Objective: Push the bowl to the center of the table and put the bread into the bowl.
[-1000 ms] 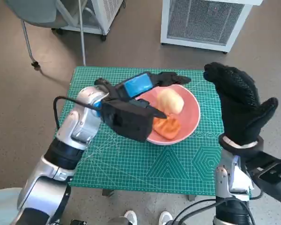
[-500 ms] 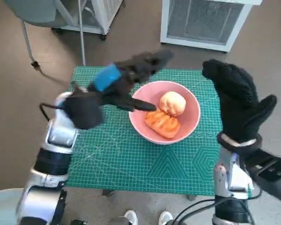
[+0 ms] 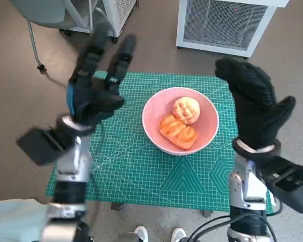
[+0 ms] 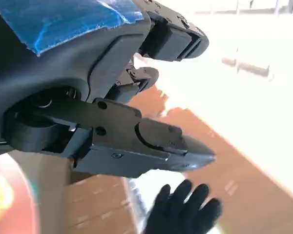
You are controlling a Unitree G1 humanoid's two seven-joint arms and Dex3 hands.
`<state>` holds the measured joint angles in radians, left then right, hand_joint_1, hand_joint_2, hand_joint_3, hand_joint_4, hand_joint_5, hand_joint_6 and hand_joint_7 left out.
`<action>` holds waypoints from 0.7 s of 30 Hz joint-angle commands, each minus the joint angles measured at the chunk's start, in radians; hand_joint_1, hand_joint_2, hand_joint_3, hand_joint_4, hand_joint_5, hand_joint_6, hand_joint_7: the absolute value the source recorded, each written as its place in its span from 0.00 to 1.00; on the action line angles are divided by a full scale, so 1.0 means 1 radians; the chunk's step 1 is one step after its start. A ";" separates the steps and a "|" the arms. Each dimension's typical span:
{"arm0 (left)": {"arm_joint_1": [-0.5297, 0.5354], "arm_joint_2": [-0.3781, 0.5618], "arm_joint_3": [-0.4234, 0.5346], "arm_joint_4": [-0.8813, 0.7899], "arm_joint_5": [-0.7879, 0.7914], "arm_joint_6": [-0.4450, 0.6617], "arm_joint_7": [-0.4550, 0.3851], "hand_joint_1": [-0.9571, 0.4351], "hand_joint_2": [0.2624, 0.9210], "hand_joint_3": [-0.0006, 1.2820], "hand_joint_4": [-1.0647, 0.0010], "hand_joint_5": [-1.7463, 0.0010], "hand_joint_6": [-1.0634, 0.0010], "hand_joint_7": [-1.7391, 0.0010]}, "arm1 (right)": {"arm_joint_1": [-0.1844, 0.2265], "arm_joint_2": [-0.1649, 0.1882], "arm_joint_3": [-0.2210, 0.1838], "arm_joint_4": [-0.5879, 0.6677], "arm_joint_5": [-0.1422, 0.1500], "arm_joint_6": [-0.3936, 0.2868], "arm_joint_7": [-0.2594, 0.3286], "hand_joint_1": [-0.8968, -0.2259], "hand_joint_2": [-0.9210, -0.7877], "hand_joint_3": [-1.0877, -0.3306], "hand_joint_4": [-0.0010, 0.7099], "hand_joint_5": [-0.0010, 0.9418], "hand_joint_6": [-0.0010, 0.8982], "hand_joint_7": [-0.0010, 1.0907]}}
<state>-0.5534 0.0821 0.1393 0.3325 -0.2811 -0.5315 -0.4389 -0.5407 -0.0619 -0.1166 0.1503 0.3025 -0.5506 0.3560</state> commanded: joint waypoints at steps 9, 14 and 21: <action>0.048 -0.040 -0.002 -0.042 0.010 -0.062 0.067 0.43 1.00 0.10 0.75 1.00 0.69 1.00 | -0.041 -0.002 0.007 0.087 -0.118 -0.073 -0.071 0.49 0.00 0.39 0.10 0.40 0.00 0.67; 0.040 -0.040 0.003 -0.026 -0.004 -0.085 0.063 0.45 1.00 0.11 0.75 1.00 0.70 1.00 | -0.058 -0.010 0.010 0.120 -0.150 -0.103 -0.089 0.49 0.00 0.39 0.11 0.39 0.00 0.67; 0.021 -0.029 0.007 0.009 -0.015 -0.117 0.042 0.46 1.00 0.11 0.76 1.00 0.69 1.00 | -0.088 -0.028 0.008 0.158 -0.169 -0.126 -0.097 0.51 0.00 0.40 0.12 0.38 0.00 0.67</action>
<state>-0.5236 0.0434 0.1388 0.3224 -0.2836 -0.6266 -0.3865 -0.6178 -0.0769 -0.1091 0.2833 0.1501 -0.6715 0.2691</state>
